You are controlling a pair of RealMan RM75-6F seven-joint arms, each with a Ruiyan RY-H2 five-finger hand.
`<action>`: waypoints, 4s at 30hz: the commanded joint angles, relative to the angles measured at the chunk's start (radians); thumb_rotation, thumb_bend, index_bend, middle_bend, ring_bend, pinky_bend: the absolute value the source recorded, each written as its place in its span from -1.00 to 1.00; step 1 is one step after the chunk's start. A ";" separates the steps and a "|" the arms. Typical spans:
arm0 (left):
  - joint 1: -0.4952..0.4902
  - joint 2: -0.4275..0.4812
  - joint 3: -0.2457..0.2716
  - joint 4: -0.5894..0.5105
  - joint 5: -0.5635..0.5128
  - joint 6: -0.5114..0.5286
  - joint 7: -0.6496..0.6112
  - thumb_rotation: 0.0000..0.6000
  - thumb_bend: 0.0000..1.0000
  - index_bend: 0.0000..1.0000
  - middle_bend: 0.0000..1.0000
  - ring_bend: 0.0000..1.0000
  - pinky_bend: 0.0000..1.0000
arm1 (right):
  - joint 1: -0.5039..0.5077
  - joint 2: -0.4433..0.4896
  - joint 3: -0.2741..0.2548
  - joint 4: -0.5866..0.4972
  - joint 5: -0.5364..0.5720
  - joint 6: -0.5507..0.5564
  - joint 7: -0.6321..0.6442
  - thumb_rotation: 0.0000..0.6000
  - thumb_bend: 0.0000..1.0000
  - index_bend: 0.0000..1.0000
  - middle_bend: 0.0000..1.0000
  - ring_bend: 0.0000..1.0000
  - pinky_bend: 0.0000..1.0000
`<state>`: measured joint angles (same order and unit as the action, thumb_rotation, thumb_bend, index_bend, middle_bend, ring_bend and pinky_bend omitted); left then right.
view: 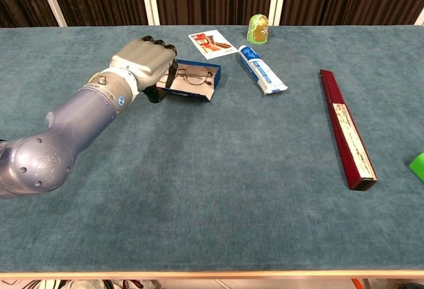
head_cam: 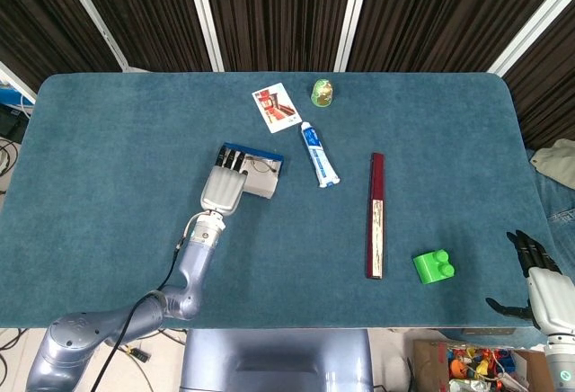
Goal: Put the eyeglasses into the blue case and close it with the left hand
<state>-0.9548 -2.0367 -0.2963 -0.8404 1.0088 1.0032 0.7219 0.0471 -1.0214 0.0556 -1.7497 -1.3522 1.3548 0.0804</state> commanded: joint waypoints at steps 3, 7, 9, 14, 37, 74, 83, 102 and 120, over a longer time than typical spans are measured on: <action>0.006 0.000 0.001 0.002 0.000 -0.001 -0.002 1.00 -0.13 0.16 -0.72 -0.91 -0.89 | 0.001 0.002 0.000 -0.001 0.002 -0.003 0.002 1.00 -0.78 -1.00 -1.00 -0.99 -0.66; 0.013 0.003 -0.001 -0.002 -0.008 -0.005 0.001 1.00 -0.13 0.17 -0.72 -0.91 -0.89 | 0.001 0.003 0.000 -0.003 0.002 -0.003 0.003 1.00 -0.78 -1.00 -1.00 -0.99 -0.66; 0.020 0.010 -0.002 -0.015 -0.010 0.000 0.000 1.00 -0.13 0.18 -0.72 -0.91 -0.89 | 0.001 0.004 -0.001 -0.003 0.002 -0.004 0.004 1.00 -0.79 -1.00 -1.00 -0.99 -0.66; 0.059 0.052 -0.006 -0.098 -0.019 0.029 -0.010 1.00 -0.13 0.18 -0.72 -0.92 -0.89 | 0.001 0.005 -0.001 -0.002 -0.001 -0.004 0.006 1.00 -0.79 -1.00 -1.00 -0.99 -0.66; 0.191 0.295 0.066 -0.536 -0.058 0.129 0.112 1.00 -0.13 0.18 -0.73 -0.94 -0.93 | 0.000 0.003 -0.001 -0.003 -0.004 0.001 0.008 1.00 -0.78 -1.00 -1.00 -0.99 -0.66; 0.009 0.180 -0.028 -0.311 -0.222 0.061 0.220 1.00 -0.12 0.18 -0.73 -0.94 -0.93 | 0.004 0.007 -0.002 -0.011 0.013 -0.015 0.002 1.00 -0.78 -1.00 -1.00 -0.99 -0.66; -0.022 0.146 -0.036 -0.242 -0.248 0.049 0.227 1.00 -0.13 0.18 -0.73 -0.94 -0.93 | 0.006 0.010 -0.002 -0.015 0.020 -0.023 -0.002 1.00 -0.78 -1.00 -1.00 -0.99 -0.66; -0.061 0.083 -0.045 -0.111 -0.273 0.023 0.222 1.00 -0.12 -0.16 -0.73 -0.94 -0.93 | 0.007 0.016 -0.004 -0.022 0.028 -0.032 0.000 1.00 -0.78 -1.00 -1.00 -0.99 -0.66; 0.037 0.262 -0.024 -0.402 -0.190 0.119 0.151 1.00 -0.19 -0.90 -0.91 -1.00 -0.98 | 0.007 0.017 -0.003 -0.020 0.024 -0.028 0.003 1.00 -0.79 -1.00 -1.00 -0.99 -0.66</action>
<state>-0.9768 -1.8700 -0.3332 -1.0919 0.7899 1.0714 0.9065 0.0544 -1.0046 0.0526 -1.7701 -1.3285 1.3263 0.0834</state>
